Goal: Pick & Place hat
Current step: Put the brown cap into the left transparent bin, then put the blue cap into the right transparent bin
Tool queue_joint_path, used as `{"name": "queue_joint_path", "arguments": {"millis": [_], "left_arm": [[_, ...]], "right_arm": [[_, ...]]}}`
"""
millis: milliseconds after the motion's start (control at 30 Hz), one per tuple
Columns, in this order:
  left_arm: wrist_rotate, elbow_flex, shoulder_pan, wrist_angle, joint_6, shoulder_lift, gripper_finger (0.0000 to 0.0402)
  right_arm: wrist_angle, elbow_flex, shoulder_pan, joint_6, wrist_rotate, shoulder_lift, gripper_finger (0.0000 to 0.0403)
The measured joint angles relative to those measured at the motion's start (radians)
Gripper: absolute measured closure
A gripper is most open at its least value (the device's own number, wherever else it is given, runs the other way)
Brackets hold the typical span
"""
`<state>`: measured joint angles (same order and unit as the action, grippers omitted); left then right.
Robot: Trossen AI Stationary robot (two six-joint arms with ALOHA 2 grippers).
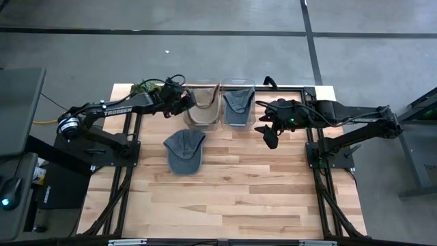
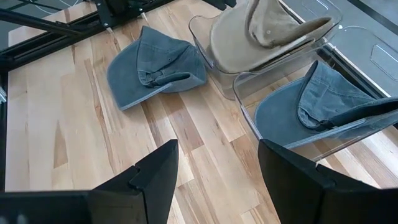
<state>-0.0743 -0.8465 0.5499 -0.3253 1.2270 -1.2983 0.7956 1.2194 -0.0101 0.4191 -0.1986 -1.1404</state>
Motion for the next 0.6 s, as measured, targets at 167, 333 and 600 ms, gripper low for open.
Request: {"name": "queue_joint_path", "arguments": {"millis": [167,333,600], "left_arm": [[-0.044,-0.030,0.000,-0.103,-0.019,0.000,0.0227],[-0.061,-0.052,0.000,-0.160,-0.020,0.000,0.0227],[-0.067,-0.064,0.000,-0.229,-0.054,0.020,0.0227]], "right_arm": [[-0.003,0.000,0.000,0.004,0.000,0.000,0.0187],[-0.077,0.001,0.000,-0.020,0.010,-0.032,0.0187],[-0.164,0.001,-0.020,-0.068,0.055,-0.150,0.0187]]}}
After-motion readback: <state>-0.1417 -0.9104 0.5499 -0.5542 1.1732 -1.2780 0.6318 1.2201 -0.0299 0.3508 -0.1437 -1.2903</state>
